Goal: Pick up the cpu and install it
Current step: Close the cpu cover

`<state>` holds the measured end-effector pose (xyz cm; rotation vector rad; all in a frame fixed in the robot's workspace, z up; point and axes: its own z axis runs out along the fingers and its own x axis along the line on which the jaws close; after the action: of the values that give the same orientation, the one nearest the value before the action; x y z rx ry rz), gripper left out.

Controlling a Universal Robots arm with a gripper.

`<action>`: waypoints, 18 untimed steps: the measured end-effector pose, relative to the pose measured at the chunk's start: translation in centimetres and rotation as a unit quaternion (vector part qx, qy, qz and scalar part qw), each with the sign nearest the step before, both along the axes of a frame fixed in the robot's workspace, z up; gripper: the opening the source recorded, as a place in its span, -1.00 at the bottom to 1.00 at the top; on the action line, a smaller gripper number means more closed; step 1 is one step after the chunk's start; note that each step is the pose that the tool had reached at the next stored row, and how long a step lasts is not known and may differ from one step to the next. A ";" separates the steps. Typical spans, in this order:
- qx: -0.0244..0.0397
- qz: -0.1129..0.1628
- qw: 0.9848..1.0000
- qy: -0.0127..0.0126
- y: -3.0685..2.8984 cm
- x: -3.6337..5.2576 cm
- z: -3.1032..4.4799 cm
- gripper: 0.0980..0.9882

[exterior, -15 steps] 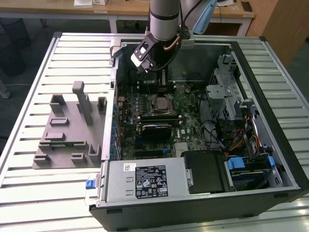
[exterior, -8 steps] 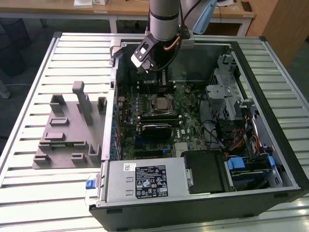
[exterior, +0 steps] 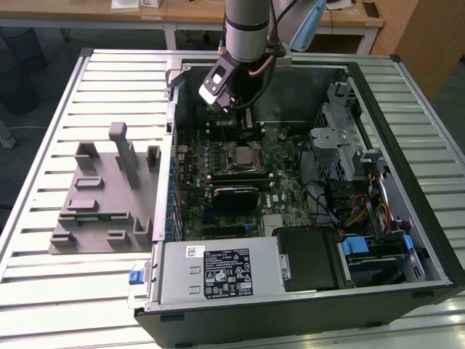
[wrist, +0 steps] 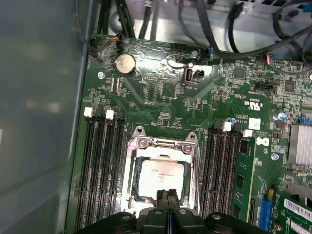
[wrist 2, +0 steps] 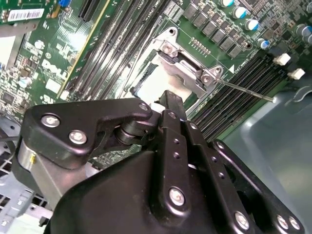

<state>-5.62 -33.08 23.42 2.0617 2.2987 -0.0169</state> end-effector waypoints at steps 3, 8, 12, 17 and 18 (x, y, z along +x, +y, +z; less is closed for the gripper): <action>0.000 0.012 1.000 0.000 0.00 0.00 0.00 -0.98; 0.000 0.029 1.000 0.000 0.00 0.00 -0.01 -0.98; 0.000 0.042 0.999 0.000 0.00 0.00 -0.02 -0.98; 0.000 0.058 0.998 0.000 0.00 0.00 -0.02 -0.98; 0.000 0.061 0.998 0.000 0.00 0.00 -0.02 -0.98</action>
<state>-5.63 -33.08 23.39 1.9172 2.4199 -0.0120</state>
